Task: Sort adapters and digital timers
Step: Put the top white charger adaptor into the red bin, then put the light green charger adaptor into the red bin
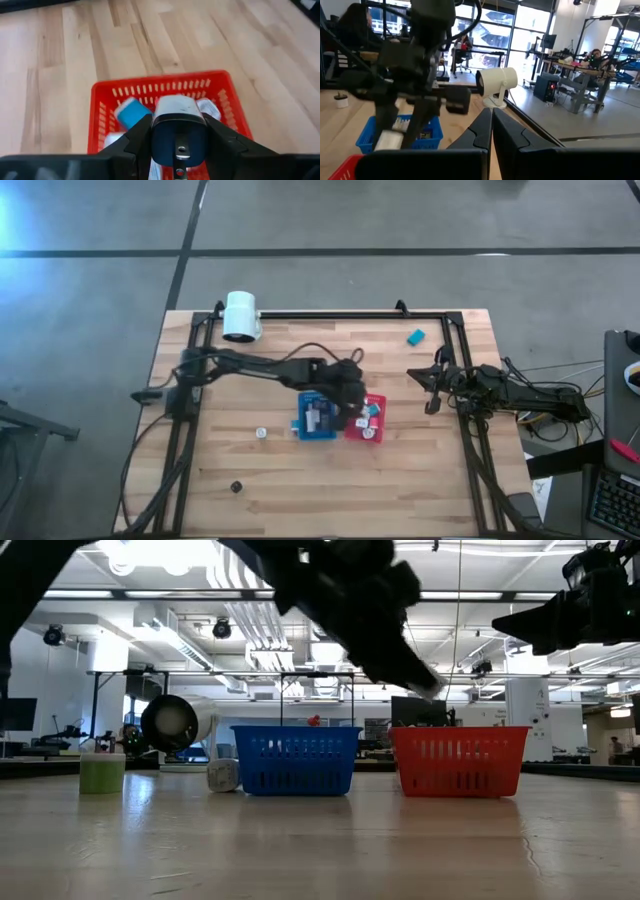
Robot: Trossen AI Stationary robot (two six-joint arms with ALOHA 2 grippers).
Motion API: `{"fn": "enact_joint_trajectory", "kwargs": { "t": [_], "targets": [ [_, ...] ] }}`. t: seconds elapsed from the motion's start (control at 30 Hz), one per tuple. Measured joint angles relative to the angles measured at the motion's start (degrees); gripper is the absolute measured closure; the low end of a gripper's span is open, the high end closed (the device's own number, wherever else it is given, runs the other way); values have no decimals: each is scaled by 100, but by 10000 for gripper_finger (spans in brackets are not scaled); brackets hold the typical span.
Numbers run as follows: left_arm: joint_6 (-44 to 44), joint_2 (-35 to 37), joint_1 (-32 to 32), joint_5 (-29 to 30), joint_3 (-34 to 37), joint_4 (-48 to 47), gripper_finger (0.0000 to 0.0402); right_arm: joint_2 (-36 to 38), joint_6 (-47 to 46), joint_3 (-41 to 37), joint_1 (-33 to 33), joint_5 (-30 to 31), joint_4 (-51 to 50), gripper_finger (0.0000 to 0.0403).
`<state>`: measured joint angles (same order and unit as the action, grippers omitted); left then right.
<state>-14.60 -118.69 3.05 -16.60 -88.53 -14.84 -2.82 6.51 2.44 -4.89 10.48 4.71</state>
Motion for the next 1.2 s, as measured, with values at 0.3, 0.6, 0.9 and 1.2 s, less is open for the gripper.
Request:
{"fn": "enact_joint_trajectory", "kwargs": {
  "t": [0.3,0.6,0.9,1.2],
  "targets": [
    [-195,-907,-50,464,-993,-477,267,3,15,-1,-2,2,2,394],
    [-215,-982,-89,437,-954,-456,237,-31,15,-1,-4,9,8,394],
    [-626,-528,-146,281,-1029,-1174,45,-44,-1,-1,-4,9,9,394],
    [-480,1905,-147,292,542,-654,59,-77,6,-1,1,13,7,394]
  ]
}}
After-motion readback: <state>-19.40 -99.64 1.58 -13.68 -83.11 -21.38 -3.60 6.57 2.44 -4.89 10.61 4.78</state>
